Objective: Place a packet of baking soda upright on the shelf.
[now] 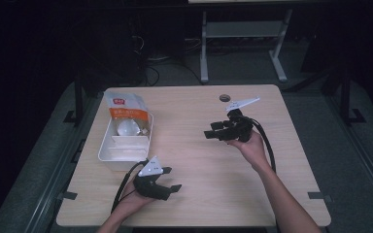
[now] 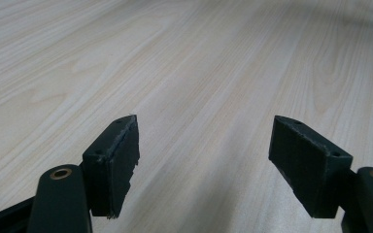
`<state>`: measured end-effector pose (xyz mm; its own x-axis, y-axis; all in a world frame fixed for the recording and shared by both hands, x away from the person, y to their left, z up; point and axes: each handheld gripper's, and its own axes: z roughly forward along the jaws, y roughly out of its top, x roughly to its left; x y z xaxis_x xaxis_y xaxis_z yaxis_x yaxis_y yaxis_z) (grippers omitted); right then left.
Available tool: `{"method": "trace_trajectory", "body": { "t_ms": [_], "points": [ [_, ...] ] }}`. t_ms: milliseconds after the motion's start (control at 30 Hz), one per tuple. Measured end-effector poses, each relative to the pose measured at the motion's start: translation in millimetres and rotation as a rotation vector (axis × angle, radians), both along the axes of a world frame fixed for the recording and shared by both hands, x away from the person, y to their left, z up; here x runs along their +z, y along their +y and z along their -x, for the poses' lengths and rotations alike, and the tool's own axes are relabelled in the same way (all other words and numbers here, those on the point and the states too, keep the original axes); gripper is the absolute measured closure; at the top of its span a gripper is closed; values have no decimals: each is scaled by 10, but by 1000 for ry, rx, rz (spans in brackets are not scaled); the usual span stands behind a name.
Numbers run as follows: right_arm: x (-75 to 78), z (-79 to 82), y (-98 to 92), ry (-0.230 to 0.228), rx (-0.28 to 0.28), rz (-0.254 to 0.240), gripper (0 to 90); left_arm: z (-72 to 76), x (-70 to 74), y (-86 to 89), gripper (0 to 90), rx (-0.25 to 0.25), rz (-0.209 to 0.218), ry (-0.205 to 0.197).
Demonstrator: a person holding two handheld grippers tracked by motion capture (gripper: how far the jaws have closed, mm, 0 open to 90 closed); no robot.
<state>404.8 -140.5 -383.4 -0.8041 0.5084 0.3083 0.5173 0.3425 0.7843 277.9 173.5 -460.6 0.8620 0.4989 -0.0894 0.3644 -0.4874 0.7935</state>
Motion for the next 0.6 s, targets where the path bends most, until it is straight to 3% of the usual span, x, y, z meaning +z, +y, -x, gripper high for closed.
{"method": "trace_trajectory", "body": {
  "t_ms": [600],
  "points": [
    [-48,192,-251,10,-32,21,400,-10,-3,0,261,3,7,6]
  ]
}}
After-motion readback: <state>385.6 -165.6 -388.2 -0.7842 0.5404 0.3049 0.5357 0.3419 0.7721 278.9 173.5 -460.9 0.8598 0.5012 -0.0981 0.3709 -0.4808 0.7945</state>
